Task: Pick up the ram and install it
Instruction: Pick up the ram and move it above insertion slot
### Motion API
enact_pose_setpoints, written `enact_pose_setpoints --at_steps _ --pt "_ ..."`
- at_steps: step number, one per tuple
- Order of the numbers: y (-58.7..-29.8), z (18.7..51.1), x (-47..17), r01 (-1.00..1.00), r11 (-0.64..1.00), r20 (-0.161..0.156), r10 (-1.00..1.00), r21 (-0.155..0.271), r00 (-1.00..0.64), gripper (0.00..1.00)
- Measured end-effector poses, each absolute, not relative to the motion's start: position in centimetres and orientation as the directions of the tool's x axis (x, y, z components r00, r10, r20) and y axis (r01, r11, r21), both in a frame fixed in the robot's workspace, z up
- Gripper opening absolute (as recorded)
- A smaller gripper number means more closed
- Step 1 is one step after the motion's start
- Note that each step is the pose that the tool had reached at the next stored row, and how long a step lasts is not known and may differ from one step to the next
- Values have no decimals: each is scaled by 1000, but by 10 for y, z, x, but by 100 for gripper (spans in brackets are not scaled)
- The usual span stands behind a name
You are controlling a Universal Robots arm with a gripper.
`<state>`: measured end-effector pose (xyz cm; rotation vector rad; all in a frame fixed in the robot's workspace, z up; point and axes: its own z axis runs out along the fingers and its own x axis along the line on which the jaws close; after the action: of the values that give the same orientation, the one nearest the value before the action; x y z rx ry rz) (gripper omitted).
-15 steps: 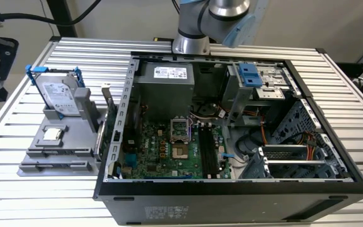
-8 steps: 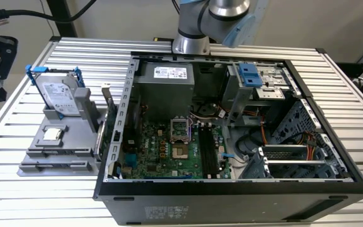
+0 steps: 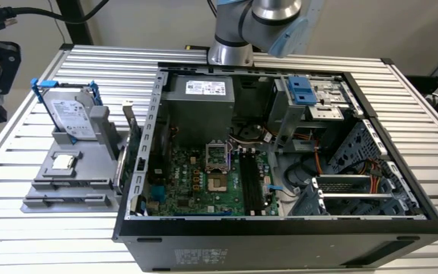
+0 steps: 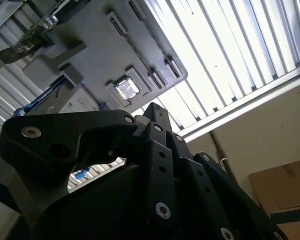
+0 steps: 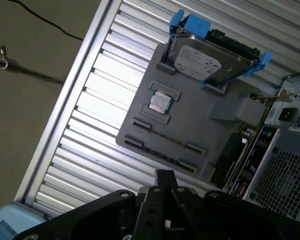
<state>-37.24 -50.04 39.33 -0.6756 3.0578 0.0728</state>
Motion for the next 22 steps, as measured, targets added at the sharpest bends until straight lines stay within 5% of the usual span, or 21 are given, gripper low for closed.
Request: enact_pose_setpoints --at_steps 22 --pt "-500 393 -373 -662 748 -18 -662 43 -749 0"
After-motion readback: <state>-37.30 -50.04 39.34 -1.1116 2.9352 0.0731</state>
